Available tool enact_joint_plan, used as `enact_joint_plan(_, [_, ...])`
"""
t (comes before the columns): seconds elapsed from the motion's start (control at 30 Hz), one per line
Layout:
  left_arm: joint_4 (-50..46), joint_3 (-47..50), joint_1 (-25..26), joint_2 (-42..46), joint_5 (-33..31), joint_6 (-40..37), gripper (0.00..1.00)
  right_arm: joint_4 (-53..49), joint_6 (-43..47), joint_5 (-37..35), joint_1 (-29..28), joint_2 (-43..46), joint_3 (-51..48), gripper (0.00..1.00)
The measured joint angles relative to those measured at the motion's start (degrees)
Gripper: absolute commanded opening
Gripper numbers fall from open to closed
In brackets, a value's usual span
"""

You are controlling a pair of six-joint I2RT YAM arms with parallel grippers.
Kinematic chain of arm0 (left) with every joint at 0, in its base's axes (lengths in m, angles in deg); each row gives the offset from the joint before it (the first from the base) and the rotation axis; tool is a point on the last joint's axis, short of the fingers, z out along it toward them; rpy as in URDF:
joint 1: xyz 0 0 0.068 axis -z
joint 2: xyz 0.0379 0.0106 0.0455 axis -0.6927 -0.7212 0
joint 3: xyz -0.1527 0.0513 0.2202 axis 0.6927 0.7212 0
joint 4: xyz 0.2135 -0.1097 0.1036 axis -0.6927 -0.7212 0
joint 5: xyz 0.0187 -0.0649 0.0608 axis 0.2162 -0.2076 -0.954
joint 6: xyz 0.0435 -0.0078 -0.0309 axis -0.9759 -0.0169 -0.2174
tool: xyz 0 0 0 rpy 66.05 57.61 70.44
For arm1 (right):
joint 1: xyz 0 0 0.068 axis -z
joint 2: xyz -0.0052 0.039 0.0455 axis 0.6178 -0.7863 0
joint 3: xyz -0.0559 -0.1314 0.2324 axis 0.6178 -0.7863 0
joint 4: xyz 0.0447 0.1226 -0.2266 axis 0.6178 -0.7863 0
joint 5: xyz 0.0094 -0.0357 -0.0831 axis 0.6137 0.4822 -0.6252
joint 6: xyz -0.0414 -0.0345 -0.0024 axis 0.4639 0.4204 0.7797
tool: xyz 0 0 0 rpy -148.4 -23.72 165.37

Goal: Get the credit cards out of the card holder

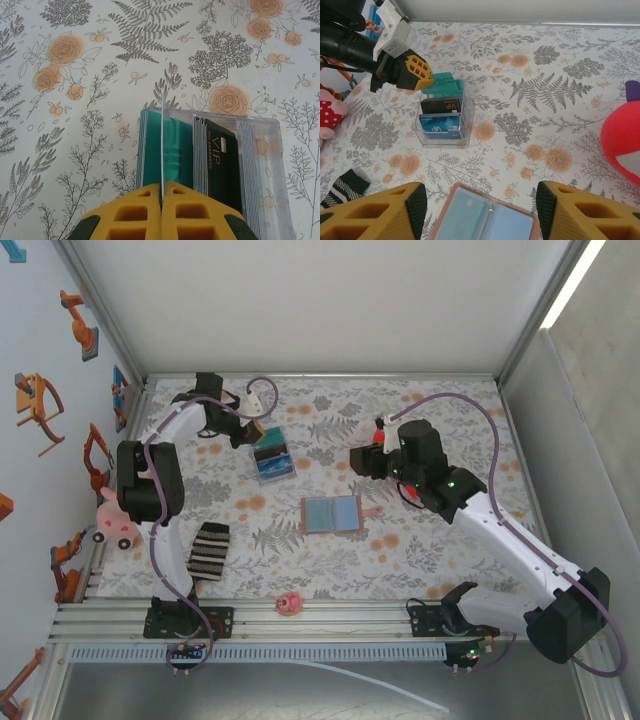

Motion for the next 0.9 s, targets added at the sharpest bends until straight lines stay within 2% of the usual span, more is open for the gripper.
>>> enact_joint_plan(0.9, [0.3, -2.2, 4.1, -2.7, -0.4, 0.2, 0.0, 0.7, -0.7, 0.0, 0.2, 0.3, -0.6, 0.59])
